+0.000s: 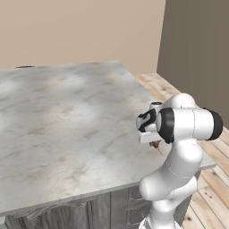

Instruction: Store the hot dog in the freezer for long-term storage. Close the freezer door after placing the cooked food.

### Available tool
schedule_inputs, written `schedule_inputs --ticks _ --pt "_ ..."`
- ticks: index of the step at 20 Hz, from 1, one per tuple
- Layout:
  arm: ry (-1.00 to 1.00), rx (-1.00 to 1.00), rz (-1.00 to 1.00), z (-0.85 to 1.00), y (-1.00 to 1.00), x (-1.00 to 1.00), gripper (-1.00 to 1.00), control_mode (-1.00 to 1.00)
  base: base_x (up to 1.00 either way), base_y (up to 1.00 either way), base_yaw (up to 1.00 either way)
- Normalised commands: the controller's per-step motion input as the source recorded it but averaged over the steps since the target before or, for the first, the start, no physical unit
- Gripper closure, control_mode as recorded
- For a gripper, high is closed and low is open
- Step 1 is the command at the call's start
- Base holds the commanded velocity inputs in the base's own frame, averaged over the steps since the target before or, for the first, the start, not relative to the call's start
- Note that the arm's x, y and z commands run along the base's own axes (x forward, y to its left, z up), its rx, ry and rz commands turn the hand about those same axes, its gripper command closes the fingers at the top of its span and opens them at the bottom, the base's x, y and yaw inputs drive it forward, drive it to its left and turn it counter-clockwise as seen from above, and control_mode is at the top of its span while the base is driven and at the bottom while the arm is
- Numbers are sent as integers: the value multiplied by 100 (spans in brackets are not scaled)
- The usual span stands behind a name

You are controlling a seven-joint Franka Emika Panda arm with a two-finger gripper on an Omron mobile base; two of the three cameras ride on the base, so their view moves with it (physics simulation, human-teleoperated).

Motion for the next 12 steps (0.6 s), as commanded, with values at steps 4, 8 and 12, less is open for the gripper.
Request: schedule_inputs --ticks 4,8,12 --pt "0 0 0 -1 5 16 100 -100 0 0 0" --pt "0 -1 -1 0 9 15 100 -100 0 0 0" --pt "10 -3 -7 30 26 6 100 -100 0 0 0"
